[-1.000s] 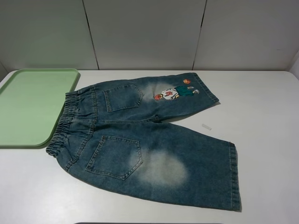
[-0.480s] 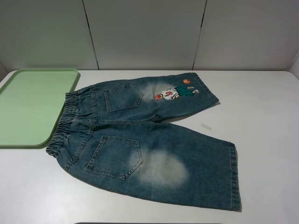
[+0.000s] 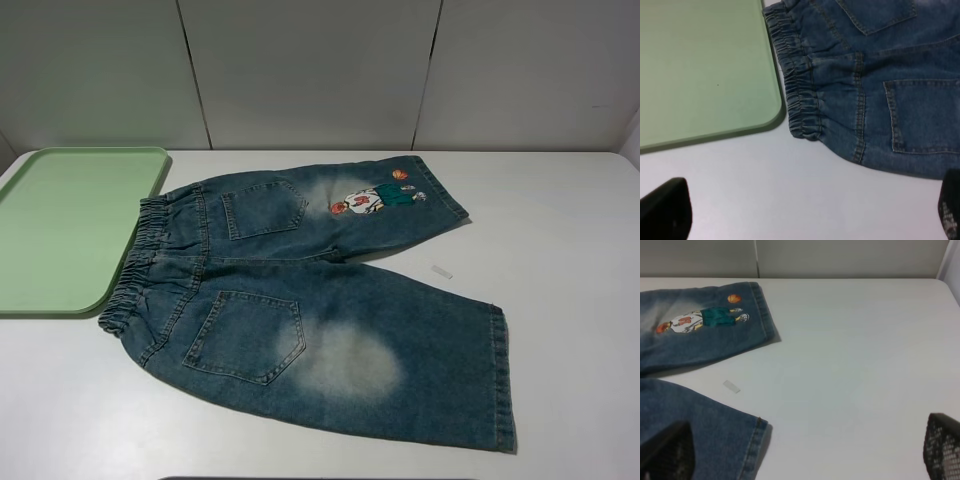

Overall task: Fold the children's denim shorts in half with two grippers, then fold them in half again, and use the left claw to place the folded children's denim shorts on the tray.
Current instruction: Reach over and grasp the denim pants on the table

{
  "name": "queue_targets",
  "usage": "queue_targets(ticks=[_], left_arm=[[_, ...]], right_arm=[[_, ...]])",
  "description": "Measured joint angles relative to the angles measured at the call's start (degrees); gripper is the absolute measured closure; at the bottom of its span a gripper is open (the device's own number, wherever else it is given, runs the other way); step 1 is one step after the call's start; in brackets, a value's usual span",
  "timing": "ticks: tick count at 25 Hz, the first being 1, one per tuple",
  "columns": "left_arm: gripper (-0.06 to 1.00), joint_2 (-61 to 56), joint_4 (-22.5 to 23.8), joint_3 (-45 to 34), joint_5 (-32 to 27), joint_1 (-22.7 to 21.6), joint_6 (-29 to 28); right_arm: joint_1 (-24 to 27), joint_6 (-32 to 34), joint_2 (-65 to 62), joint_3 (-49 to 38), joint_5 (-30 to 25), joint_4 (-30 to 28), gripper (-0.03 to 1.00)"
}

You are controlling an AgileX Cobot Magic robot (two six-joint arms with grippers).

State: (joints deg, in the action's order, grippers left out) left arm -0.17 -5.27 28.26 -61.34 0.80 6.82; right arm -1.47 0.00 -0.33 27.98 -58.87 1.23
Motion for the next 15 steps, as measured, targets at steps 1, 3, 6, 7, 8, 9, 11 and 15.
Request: queue_targets(ticks=[1, 3, 6, 7, 8, 9, 11, 15], left_arm=[[-0.05, 0.0, 0.0, 0.0, 0.0, 0.0, 0.0], [-0.05, 0.0, 0.0, 0.0, 0.0, 0.0, 0.0], [-0.05, 0.0, 0.0, 0.0, 0.0, 0.0, 0.0], [-0.05, 0.0, 0.0, 0.0, 0.0, 0.0, 0.0], [-0.05, 0.0, 0.0, 0.0, 0.0, 0.0, 0.0], [-0.05, 0.0, 0.0, 0.0, 0.0, 0.0, 0.0], [-0.05, 0.0, 0.0, 0.0, 0.0, 0.0, 0.0], [-0.05, 0.0, 0.0, 0.0, 0.3, 0.0, 0.0]], right_arm=[[0.0, 0.0, 0.0, 0.0, 0.0, 0.0, 0.27], [0.0, 0.0, 0.0, 0.0, 0.0, 0.0, 0.27], [0.0, 0.0, 0.0, 0.0, 0.0, 0.0, 0.27], [0.0, 0.0, 0.0, 0.0, 0.0, 0.0, 0.27], [0.0, 0.0, 0.0, 0.0, 0.0, 0.0, 0.27], [0.0, 0.0, 0.0, 0.0, 0.0, 0.0, 0.27], [0.0, 0.0, 0.0, 0.0, 0.0, 0.0, 0.27], [0.0, 0.0, 0.1, 0.0, 0.0, 0.0, 0.27]])
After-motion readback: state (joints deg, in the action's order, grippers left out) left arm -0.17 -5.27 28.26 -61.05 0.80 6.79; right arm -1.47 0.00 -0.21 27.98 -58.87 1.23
